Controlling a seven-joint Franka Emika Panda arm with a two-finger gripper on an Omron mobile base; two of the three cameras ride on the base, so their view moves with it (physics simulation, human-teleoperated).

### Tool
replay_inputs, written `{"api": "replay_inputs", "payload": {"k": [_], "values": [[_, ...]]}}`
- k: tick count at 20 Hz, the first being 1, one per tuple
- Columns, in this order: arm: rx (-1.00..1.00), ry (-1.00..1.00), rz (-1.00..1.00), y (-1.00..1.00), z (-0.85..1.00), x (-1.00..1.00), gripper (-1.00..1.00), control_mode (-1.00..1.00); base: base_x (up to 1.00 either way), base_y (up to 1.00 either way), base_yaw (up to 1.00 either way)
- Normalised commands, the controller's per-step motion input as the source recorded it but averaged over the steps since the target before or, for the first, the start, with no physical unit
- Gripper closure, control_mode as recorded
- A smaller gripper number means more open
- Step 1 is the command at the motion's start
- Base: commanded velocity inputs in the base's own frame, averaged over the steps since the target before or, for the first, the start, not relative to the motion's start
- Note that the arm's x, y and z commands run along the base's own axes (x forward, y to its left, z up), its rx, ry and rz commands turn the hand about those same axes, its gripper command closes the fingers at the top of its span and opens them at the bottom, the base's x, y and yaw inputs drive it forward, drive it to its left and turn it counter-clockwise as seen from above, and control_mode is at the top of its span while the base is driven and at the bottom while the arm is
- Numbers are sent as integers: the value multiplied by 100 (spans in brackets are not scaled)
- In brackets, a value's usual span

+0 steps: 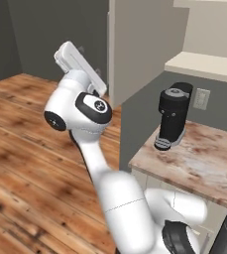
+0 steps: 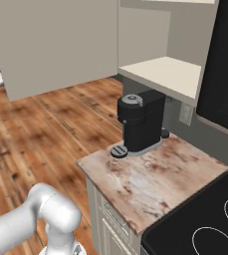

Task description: Open the cabinet and move the ladle to the pot. Then close the cabinet.

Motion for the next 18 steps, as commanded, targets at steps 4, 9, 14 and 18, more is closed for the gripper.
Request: {"api": "replay_inputs", "payload": {"k": [4,9,14,18], "values": [[11,-6,0,-25,0,13,-100,-100,0,0,0],[16,-11,-1,-47,0,-14,-100,-100,0,0,0],[23,-15,-5,-72,0,-54,-100,-100,0,0,0],[23,-12,-7,-75,0,-52,-100,-100,0,0,0]]}}
